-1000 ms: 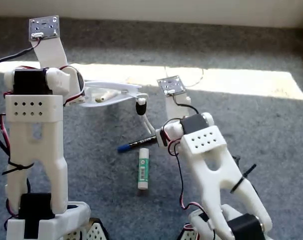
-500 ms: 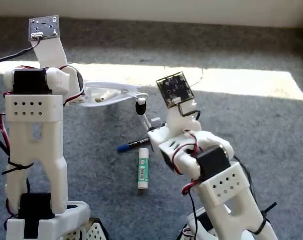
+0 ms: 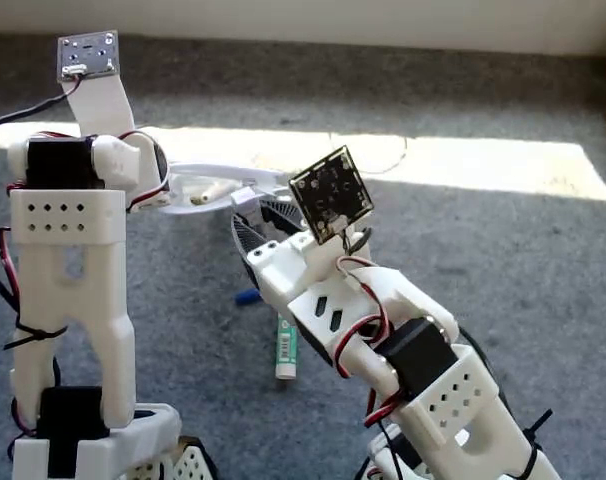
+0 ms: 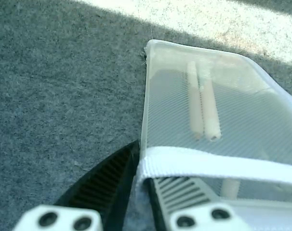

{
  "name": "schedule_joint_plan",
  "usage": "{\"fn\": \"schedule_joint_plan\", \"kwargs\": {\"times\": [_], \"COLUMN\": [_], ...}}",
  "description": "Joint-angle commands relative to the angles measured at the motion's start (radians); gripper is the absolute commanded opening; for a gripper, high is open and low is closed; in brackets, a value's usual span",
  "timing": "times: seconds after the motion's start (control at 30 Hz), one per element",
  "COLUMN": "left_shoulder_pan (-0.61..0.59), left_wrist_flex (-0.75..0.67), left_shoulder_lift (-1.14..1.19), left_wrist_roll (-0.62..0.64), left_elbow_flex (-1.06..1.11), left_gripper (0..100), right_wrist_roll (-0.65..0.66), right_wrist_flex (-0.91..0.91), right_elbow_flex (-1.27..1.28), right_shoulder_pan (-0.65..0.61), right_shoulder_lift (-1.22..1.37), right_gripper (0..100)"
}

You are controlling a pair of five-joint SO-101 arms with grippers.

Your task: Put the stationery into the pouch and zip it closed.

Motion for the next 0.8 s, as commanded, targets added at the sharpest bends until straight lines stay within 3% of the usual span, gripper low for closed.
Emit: {"fn": "schedule_joint_plan", "kwargs": {"times": [0.0, 0.37, 0.77], "left_shoulder_pan": [-0.007, -0.007, -0.007], "left_wrist_flex": [-0.02, -0.02, -0.02], "left_shoulder_lift": [0.005, 0.005, 0.005], "left_wrist_roll": [-0.008, -0.008, -0.008], "left_elbow_flex": [-0.001, 0.001, 0.002], "left_gripper": [1, 1, 1], "right_wrist_roll": [0.012, 0.014, 0.226], "right_wrist_flex": [-0.122, -0.415, -0.75], "right_elbow_flex": [-0.054, -0.005, 0.263], "right_shoulder_pan": [-0.019, -0.019, -0.101], "right_shoulder_lift": [-0.031, -0.028, -0.028], "right_gripper": [3.6, 3.6, 3.6]}}
